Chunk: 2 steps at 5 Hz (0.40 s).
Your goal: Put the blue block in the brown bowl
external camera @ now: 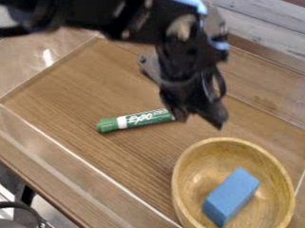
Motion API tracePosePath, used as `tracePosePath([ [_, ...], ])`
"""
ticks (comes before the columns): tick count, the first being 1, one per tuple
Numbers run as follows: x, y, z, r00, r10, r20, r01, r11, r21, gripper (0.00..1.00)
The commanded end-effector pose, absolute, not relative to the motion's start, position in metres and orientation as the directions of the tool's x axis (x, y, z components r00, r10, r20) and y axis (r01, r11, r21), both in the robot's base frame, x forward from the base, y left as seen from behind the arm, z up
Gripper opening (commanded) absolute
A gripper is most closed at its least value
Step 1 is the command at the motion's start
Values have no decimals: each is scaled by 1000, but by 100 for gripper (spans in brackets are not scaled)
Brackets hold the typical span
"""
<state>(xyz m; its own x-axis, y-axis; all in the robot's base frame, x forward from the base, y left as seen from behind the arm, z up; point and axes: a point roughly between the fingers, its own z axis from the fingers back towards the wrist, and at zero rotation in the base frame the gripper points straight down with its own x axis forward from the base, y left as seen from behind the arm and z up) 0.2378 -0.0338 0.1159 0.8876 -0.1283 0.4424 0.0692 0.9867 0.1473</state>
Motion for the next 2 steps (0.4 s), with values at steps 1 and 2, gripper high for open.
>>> tracePosePath([
  [1,255,-25,145,867,-83,491,25,992,124,0],
  [2,259,-13,158,869,-49,492,-8,993,114,0],
])
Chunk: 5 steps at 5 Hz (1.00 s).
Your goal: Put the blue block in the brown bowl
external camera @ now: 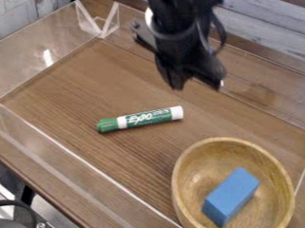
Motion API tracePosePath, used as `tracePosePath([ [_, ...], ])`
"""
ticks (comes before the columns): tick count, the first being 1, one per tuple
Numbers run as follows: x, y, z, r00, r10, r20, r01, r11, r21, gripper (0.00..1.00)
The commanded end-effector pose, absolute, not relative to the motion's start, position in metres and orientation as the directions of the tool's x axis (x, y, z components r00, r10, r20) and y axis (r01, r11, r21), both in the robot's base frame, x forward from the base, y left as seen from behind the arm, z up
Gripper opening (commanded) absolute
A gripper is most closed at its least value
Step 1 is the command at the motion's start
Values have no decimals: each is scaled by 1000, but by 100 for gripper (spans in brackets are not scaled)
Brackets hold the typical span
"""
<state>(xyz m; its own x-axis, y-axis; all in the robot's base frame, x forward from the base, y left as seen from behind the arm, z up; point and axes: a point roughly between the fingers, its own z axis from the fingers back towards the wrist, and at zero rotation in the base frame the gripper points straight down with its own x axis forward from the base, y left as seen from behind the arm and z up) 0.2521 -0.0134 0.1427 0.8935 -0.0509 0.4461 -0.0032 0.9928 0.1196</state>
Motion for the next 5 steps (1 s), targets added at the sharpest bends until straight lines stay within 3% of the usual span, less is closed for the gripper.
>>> tracePosePath([
  [1,256,-21,158,870,-61,489,6,994,113,0],
  [2,254,-26,154,872,-70,485,17,994,112,100],
  [5,247,-27,136,876,-113,469,66,991,117,100],
])
